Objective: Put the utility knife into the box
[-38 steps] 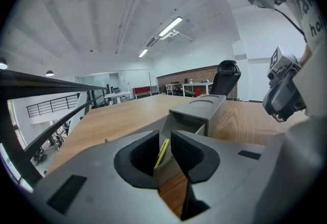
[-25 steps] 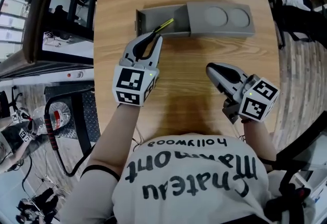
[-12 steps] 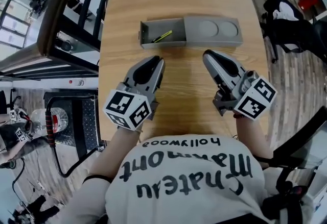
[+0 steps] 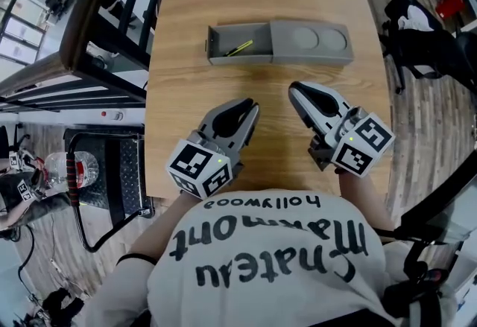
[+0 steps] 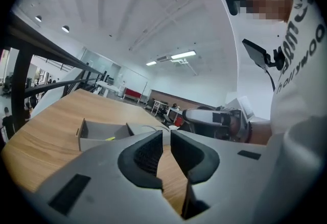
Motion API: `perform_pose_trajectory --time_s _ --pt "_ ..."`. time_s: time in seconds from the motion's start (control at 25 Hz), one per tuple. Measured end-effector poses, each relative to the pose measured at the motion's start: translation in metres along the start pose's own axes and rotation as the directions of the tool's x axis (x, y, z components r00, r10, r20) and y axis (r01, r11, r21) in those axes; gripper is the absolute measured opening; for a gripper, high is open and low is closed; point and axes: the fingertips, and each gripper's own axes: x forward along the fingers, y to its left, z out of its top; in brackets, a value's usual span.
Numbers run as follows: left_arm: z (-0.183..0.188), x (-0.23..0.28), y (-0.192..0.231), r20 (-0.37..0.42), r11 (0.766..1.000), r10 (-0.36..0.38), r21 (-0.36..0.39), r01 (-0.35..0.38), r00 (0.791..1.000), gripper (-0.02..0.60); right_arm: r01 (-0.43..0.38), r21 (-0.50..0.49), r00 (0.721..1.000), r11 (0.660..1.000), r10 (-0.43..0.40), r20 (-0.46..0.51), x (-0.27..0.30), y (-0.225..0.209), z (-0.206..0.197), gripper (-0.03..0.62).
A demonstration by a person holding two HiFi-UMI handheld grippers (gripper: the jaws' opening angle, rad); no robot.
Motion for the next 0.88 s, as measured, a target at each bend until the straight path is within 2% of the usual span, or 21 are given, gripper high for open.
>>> perform_pose_trajectory --time_s 0.12,0.4,0.88 --pt "-0.004 0.001 -0.001 -0.008 1.000 -0.011 -0.007 0.011 1.000 0.051 0.009 0.055 1.000 0.998 -0.010 0.018 -0.002 -0.006 0.000 0.025" --pt "0.000 0.001 0.013 -0.001 1.000 0.016 -0.008 -0.016 1.000 0.051 0.045 0.077 0.998 0.996 -0.048 0.027 -0.011 -0.021 0.000 0.025" --pt "-0.010 -0.005 0.010 -0.027 0.999 0.036 0.021 -0.036 0.999 0.051 0.018 0.085 1.000 0.996 -0.018 0.001 -0.015 -0.016 -0.012 0.020"
